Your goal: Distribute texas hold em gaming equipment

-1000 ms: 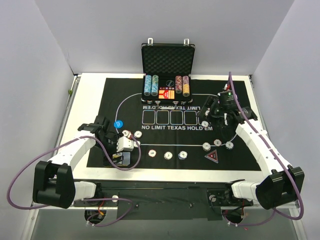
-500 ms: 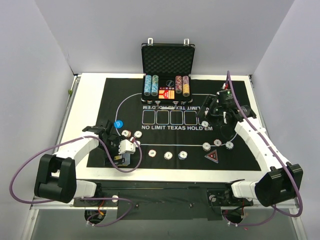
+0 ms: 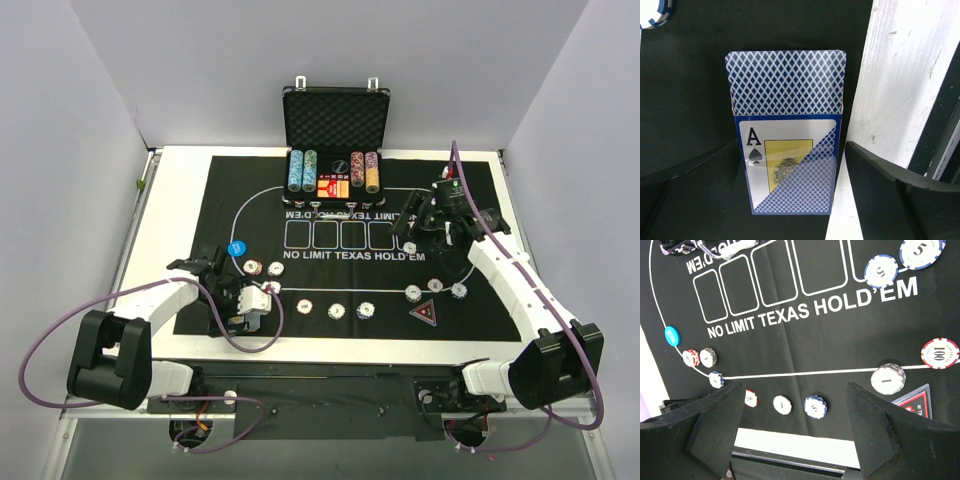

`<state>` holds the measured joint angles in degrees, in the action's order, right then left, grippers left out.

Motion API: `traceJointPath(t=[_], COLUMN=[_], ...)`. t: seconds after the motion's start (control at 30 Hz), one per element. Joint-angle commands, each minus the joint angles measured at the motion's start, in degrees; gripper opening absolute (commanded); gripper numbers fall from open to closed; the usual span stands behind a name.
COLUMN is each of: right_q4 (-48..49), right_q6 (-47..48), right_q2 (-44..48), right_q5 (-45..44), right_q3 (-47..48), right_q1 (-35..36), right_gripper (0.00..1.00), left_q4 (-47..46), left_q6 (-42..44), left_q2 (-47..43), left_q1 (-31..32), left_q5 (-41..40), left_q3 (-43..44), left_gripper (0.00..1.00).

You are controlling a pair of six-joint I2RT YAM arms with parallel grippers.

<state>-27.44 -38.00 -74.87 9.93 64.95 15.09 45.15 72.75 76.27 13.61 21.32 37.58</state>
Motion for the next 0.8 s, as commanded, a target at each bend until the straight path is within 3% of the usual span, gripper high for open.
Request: traceJointPath(t=[0.0, 0.13, 0.23, 0.47, 0.77], right_q4=[0.02, 0.2, 0.2, 0.28, 5.11], right_q6=[-0.32, -0.67, -0.67, -0.76, -2.26], right_q2=[-0.54, -0.36, -0.1, 0.16, -1.32], right_q5=[1.4, 1.76, 1.76, 2.02, 7.38], right_q3=[1.76, 1.59, 1.5, 1.32, -0.61], right_q1=[0.46, 0.38, 0.46, 0.55, 4.15], right_gripper=[0.75, 0.74, 0.74, 0.73, 0.73], left_q4=[-4.89, -6.03, -7.35, -6.3, 1.87], left_q6=[1.16, 2.74, 3.1, 2.49, -0.94], left_q2=[1.07, 1.69, 1.95, 1.52, -2.44], left_q1=[0.28, 0.28, 0.28, 0.28, 1.07], left_q5=[-2.6, -3.13, -4.35, -3.83, -1.02], left_q3=[-3.39, -4.45, -5.15, -3.4, 4.15], left_gripper=[0.96, 0.94, 0.85, 0.45, 0.13])
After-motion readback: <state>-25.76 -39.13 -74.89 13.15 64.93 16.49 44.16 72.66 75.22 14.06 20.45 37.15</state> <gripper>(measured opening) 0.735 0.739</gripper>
